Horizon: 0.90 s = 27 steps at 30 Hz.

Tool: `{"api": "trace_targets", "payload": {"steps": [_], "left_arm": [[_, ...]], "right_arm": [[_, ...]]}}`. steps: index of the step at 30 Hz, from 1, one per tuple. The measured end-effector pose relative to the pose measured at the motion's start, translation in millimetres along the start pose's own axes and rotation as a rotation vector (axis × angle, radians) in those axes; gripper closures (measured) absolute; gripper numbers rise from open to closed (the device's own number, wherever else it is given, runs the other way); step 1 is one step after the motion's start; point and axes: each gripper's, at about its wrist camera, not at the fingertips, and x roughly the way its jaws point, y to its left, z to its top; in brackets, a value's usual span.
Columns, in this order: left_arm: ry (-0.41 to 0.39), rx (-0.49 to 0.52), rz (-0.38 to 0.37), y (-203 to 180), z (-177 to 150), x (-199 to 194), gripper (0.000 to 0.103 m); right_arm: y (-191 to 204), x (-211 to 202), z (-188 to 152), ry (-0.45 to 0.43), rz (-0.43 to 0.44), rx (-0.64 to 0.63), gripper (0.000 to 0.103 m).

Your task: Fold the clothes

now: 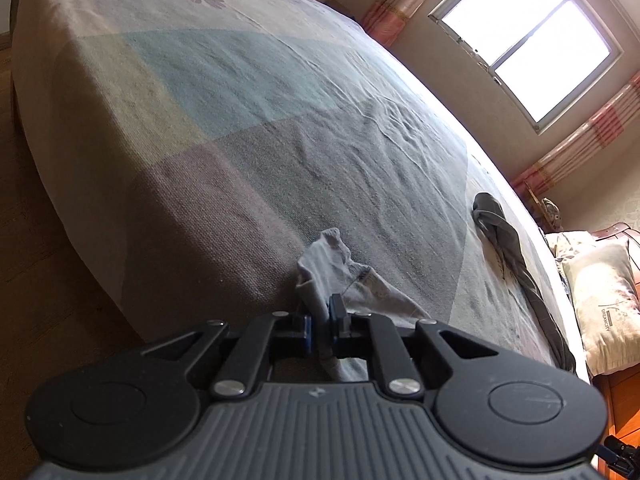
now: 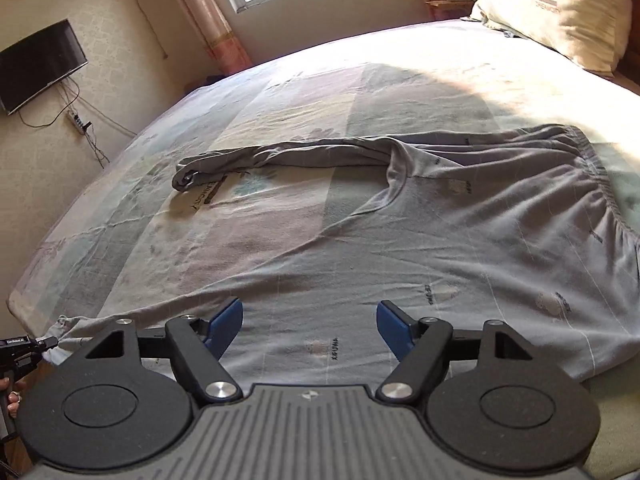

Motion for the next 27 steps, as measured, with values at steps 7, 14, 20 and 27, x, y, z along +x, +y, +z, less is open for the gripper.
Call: {"api": "trace_targets", "payload": {"steps": [7,14,20,27], "left_arm": [[0.004,0.008,-0.011,2,0,0,0.090],[0.028,0.004,0.005,-3,3,1,0.090],[0.020,0.155,0.066,-31,14,1,0.090],[0.008,0.186,0.060,-37,29,5,0.090]], "right_arm": [[91,82,30,0.122,0.165,-0.319,0.061],[158,125,23,0.238,0.278,-0.538,0.071],[150,68,-24,0.314,0.348,-0.731,0.071],[125,60,-55,0.394,0.368,-0.723,0.071]]}}
